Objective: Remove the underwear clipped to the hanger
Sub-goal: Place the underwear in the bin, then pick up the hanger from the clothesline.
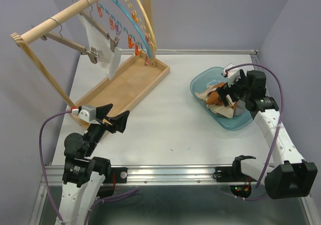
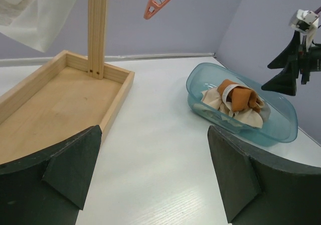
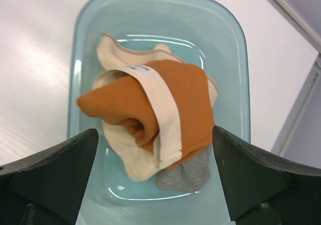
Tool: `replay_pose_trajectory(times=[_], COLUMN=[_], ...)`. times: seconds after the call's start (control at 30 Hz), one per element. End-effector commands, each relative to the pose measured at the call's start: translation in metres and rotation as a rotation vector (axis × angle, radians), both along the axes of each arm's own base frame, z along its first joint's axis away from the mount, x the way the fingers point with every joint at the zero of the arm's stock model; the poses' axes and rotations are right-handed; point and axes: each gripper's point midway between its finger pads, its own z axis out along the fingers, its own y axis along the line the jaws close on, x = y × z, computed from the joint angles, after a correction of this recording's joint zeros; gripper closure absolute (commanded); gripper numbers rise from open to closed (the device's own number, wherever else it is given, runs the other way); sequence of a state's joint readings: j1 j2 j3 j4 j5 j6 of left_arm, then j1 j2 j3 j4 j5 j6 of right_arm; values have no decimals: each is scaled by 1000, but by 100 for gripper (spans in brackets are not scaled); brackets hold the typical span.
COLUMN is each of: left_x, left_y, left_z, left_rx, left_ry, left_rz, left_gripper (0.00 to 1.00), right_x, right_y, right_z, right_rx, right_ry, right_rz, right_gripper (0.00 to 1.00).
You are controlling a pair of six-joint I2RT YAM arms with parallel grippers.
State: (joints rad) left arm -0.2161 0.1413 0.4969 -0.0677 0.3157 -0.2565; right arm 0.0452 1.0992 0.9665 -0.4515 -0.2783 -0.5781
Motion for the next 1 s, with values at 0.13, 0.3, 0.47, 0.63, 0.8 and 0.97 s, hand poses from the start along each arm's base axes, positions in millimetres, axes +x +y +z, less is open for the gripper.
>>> replay_pose_trajectory(times=[0.13, 0.3, 0.47, 0.63, 0.8, 0.97], left_x=[-5, -5, -5, -12, -17, -19], left_y=[-5, -13, -13, -19, -18, -24], left_z=[43, 45, 56, 75, 99, 114], left_rx=[-129, -144, -151, -166, -192, -195], left_ry=[-48, -11, 35, 61, 61, 91], left_rz=[-37, -79, -78, -119, -117, -159], left_gripper=[1, 1, 1, 1, 1, 1], right_x=[-55, -85, -88, -87, -87, -87], right_y=[67, 100, 100, 100, 100, 99], right_z=[45, 35, 22, 21, 21, 22], right_rx=[280, 429, 440, 444, 440, 435], right_ry=[-1, 83, 120, 128, 124, 117], right_rz=[324, 518, 518, 514, 512, 510], right_gripper=[0, 0, 0, 0, 0, 0])
